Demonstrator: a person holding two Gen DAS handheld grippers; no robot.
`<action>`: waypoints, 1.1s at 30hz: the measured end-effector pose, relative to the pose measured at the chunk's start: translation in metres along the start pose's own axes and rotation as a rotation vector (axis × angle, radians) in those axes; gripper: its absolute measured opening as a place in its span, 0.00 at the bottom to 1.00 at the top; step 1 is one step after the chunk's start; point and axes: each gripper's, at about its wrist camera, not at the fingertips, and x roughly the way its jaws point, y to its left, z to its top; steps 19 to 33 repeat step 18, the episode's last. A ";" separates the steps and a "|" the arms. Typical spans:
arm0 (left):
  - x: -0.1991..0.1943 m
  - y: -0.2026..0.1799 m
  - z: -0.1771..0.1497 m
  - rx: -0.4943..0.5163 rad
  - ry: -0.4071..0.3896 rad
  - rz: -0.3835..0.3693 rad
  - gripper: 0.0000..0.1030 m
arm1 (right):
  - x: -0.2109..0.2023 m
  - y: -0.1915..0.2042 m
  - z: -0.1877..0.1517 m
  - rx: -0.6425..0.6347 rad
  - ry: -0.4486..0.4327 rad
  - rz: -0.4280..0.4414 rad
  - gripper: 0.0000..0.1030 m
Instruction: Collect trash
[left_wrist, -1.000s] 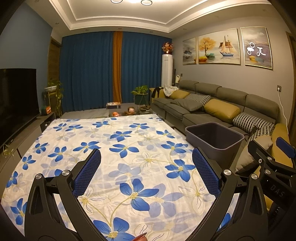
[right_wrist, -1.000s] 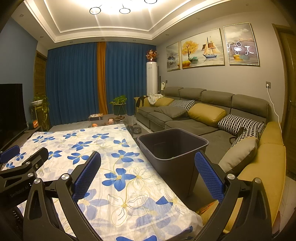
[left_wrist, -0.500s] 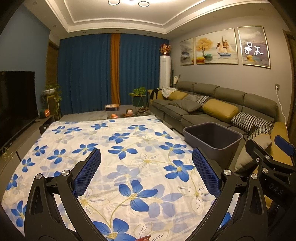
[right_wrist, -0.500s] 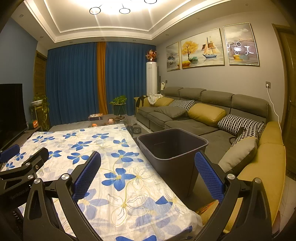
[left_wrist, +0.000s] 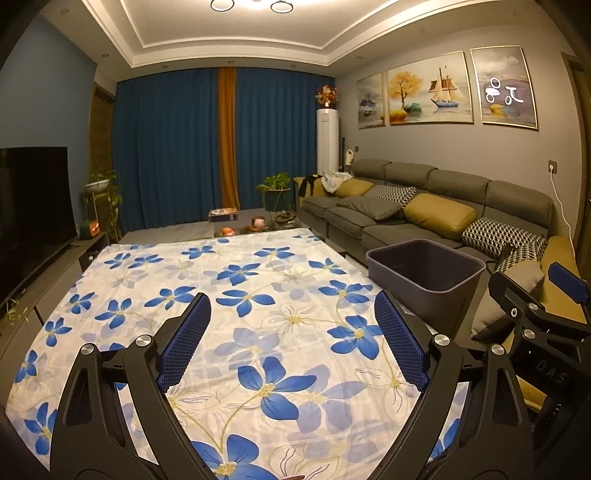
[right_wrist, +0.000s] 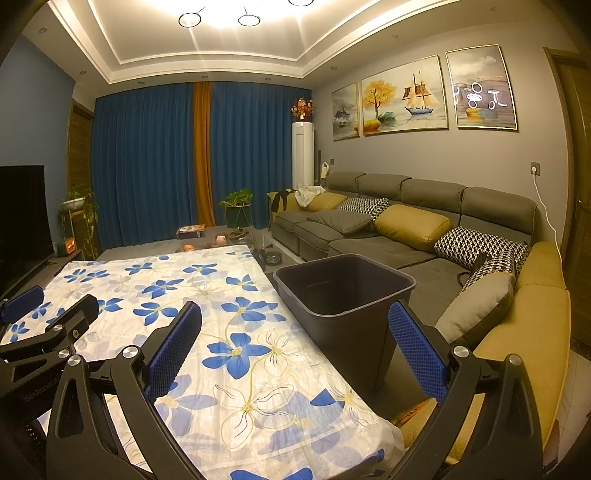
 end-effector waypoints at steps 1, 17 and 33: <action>0.000 0.000 0.000 0.000 0.001 0.002 0.86 | 0.000 0.000 0.000 0.000 0.001 -0.001 0.95; 0.002 0.004 0.002 -0.011 0.008 0.051 0.94 | -0.001 -0.001 0.000 0.004 -0.004 -0.001 0.95; 0.002 0.005 0.002 -0.012 0.011 0.051 0.94 | -0.001 -0.002 0.000 0.003 -0.004 -0.001 0.95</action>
